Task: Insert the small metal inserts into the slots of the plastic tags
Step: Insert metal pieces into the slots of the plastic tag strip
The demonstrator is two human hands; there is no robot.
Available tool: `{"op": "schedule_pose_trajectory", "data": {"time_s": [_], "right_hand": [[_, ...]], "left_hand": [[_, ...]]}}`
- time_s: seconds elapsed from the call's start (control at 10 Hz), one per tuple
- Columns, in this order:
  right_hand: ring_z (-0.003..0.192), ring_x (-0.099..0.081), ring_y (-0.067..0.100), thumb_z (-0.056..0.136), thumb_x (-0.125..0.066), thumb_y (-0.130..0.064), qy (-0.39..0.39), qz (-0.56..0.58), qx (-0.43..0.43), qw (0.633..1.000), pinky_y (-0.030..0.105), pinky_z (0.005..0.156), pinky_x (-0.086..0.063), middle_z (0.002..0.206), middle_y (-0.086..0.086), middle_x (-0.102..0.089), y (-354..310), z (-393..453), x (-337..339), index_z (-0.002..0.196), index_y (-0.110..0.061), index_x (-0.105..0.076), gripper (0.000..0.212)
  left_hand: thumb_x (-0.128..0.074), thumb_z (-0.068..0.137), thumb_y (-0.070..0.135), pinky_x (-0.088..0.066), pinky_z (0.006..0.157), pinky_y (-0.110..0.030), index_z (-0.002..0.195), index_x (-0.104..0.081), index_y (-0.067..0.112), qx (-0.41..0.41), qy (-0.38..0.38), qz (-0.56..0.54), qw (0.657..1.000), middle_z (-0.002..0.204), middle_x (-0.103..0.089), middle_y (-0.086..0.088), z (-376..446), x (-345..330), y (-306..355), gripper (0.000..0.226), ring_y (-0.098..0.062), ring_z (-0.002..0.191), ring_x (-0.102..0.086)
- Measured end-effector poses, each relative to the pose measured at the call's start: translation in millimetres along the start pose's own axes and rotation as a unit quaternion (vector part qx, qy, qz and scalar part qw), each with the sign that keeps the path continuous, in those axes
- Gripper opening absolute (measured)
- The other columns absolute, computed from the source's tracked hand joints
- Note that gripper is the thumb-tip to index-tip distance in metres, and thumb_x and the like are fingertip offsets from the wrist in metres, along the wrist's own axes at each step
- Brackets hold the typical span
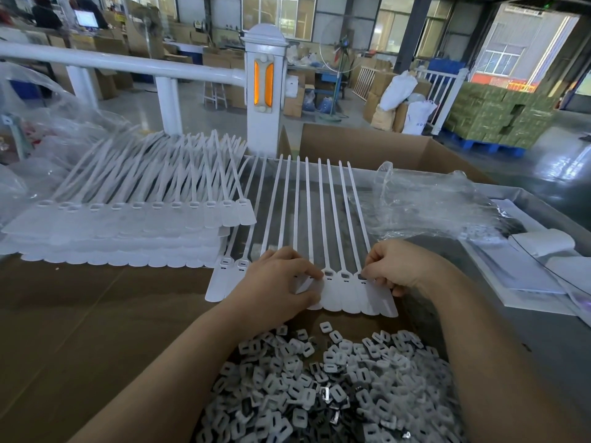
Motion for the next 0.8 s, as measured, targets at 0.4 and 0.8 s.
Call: {"op": "schedule_pose_trajectory", "data": {"time_s": [0.4, 0.8], "right_hand": [[0.061, -0.053, 0.012, 0.091, -0.065, -0.009, 0.000, 0.001, 0.008, 1.000, 0.018, 0.040, -0.044, 0.074, 0.003, -0.061, 2.1, 1.8, 1.9, 0.090, -0.016, -0.065, 0.007], [0.043, -0.055, 0.003, 0.086, -0.067, 0.000, -0.028, 0.048, 0.005, 0.998, 0.022, 0.049, -0.052, 0.055, -0.002, -0.061, 1.0, -2.2, 4.5, 0.091, -0.011, -0.072, 0.013]], "left_hand": [[-0.067, 0.088, 0.043, -0.034, 0.109, -0.038, 0.120, -0.062, 0.042, 0.004, 0.001, -0.002, 1.000, 0.121, -0.048, 0.020, 1.8, -0.8, -0.8, 0.032, -0.006, 0.121, -0.037], [-0.067, 0.088, 0.044, -0.033, 0.110, -0.038, 0.121, -0.061, 0.043, 0.007, -0.008, 0.000, 1.000, 0.123, -0.047, 0.020, 0.8, 0.8, -0.1, 0.033, -0.007, 0.122, -0.037]]}}
Point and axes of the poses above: each hand's wrist, its own z-axis towards the middle knuckle, its own x-axis out of the back of the hand, y = z × x, the point moved 5 cm from there along z, towards the middle knuckle
